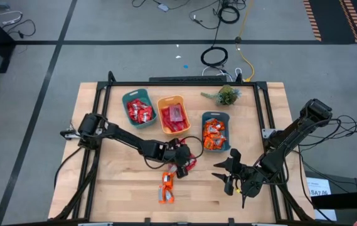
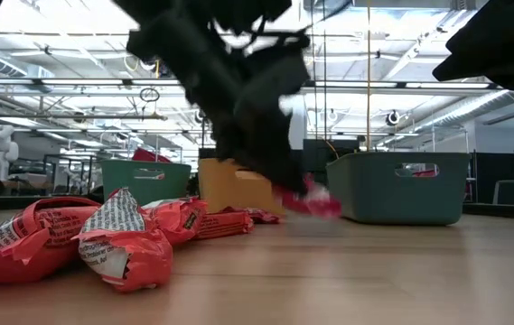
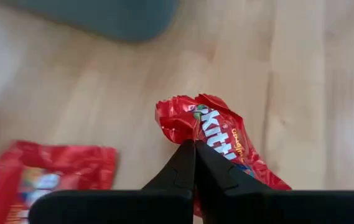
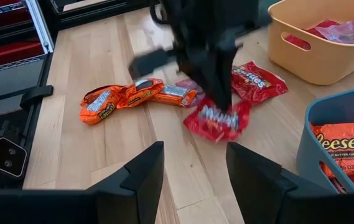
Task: Sort candy
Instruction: Put the red pack of candy into the light blue bin
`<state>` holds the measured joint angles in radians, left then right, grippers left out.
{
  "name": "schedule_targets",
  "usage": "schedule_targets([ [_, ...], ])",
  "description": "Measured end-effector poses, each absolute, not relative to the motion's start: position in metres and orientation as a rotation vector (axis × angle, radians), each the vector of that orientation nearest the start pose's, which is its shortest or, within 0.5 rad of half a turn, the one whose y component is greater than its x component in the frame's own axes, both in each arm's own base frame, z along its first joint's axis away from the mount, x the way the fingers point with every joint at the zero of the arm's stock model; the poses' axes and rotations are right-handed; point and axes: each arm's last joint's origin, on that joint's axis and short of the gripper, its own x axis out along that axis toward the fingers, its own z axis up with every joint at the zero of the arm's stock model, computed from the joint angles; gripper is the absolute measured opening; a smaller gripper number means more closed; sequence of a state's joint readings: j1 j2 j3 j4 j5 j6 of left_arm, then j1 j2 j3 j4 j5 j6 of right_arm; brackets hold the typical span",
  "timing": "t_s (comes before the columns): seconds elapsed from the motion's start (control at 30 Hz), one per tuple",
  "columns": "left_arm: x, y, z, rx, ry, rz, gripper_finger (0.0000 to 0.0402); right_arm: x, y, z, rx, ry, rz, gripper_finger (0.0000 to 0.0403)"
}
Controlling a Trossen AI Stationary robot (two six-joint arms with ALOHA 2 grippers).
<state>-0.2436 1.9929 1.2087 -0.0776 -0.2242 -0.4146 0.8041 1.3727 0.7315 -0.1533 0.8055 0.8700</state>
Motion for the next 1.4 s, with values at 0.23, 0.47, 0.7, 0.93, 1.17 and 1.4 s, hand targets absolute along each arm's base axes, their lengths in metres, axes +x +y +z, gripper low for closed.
schedule_targets([
  [0.23, 0.381, -0.074, 0.202, -0.171, 0.797, 0.186, 0.0004, 0.197, 0.174, 0.201, 0.276, 0.493, -0.230, 0.0165],
  [0.47, 0.328, -0.039, 0.277, -0.075, 0.736, 0.423, 0.0003, 0.197, 0.174, 0.201, 0.282, 0.492, -0.232, 0.0165],
  [0.7, 0.260, -0.001, 0.311, -0.092, 0.733, 0.714, 0.0002, 0.197, 0.175, 0.202, 0.316, 0.486, -0.234, 0.0165],
  [0.93, 0.204, 0.032, 0.269, -0.217, 0.718, 0.900, 0.0003, 0.197, 0.175, 0.202, 0.332, 0.485, -0.237, 0.0165],
  [1.17, 0.183, 0.050, 0.230, -0.299, 0.702, 1.024, 0.0040, 0.197, 0.175, 0.202, 0.326, 0.486, -0.236, 0.0165],
  [1.4, 0.183, 0.058, 0.227, -0.316, 0.705, 1.060, 0.0074, 0.197, 0.175, 0.202, 0.304, 0.486, -0.232, 0.0165],
])
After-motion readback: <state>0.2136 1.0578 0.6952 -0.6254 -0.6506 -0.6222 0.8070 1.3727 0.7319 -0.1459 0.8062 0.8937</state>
